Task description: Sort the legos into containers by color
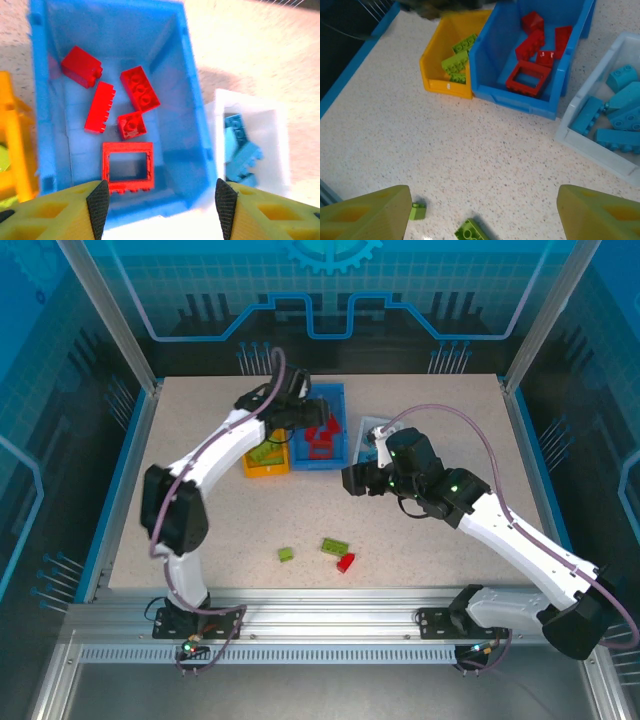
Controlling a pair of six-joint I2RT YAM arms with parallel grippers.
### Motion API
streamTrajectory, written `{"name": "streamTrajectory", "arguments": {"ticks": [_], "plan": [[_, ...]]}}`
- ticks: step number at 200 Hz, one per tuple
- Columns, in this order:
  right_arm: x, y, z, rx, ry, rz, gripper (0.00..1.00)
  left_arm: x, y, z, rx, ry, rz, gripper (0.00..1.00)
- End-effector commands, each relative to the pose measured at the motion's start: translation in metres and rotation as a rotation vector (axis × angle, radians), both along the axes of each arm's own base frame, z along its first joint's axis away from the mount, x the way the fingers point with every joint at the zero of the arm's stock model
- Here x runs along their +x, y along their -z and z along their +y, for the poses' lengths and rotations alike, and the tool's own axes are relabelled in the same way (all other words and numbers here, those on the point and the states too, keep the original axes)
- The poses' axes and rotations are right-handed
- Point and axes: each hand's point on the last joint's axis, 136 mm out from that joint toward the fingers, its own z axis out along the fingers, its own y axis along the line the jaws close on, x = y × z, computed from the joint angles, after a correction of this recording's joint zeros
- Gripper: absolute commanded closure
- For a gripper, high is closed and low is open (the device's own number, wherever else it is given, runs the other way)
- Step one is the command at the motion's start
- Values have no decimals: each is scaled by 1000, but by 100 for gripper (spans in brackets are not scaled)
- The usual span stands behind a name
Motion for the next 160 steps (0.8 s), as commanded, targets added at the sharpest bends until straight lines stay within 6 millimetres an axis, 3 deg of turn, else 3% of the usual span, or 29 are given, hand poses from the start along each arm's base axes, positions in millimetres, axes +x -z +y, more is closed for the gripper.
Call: {"name": "streamTrajectory", "arguments": {"ticks": [1, 23, 45, 91, 121, 160], "plan": [[-24, 23, -4, -119, -70, 31, 22, -46, -20, 10, -99, -18, 34, 38], [-42, 37, -2, -179, -124, 61, 22, -97, -30, 25, -149, -11, 47, 37], [-62, 58, 3, -263, -184, 102, 21, -145, -24, 40, -189, -8, 96, 35], [-94, 100, 7, -452, -215, 197, 20, -227, 5, 58, -274, -2, 231, 34], [-110, 113, 11, -438, -200, 226, 20, -257, 22, 69, -261, 8, 281, 34], [-111, 115, 23, -367, -190, 236, 19, -267, 26, 78, -235, -6, 286, 34]]}}
